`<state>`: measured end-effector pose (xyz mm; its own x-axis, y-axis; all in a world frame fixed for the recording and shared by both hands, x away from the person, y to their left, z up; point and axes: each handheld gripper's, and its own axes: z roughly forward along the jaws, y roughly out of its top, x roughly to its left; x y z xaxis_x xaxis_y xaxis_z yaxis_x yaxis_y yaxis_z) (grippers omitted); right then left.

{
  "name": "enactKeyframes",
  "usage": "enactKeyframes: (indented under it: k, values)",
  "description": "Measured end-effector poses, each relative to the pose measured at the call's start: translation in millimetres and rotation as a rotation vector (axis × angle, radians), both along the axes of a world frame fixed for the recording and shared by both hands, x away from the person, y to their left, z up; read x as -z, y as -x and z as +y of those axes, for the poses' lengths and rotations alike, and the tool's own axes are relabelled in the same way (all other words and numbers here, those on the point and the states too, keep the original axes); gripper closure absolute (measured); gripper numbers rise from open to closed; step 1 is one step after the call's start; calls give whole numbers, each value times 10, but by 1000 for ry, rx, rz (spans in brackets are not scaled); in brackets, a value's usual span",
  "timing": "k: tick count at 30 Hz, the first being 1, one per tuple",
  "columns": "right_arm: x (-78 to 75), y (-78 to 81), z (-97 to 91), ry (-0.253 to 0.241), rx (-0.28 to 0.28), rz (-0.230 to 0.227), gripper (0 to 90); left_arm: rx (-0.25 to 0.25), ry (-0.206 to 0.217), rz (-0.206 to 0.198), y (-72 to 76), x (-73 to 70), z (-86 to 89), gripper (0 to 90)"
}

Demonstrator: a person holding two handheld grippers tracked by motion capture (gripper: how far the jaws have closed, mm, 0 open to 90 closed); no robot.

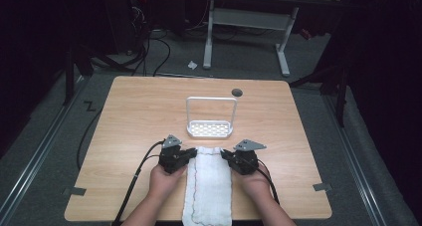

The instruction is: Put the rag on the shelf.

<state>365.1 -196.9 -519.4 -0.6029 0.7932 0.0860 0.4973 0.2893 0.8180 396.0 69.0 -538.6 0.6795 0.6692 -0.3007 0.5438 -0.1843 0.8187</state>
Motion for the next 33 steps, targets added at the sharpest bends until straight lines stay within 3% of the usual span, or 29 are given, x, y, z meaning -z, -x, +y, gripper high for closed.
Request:
enactKeyframes:
  k: [5,6,7,10,11,14,17,22,33]
  values:
    - [-87,58,37,4,-5,-49,859,-6,6,-29,27,-25,25,832]
    - [-96,69,50,-2,-3,-59,859,-11,-1,-59,53,-51,24,833]
    - [-96,69,50,-2,-3,-59,859,-11,-1,-59,53,-51,24,833]
    - [-140,78,82,-9,12,-87,859,-22,28,-83,88,-119,34,833]
    - [-160,85,88,-15,19,-94,859,-33,56,-98,111,-186,43,833]
    - [-256,99,91,-25,40,-125,860,-38,77,-112,120,-297,48,833]
    - [-359,99,81,-44,39,-144,860,-28,60,-145,116,-426,32,833]
    - [-516,65,78,-63,27,-184,859,-38,92,-182,122,-621,61,833]
    - [-840,42,44,-108,21,-270,859,-61,114,-268,137,-983,86,834]
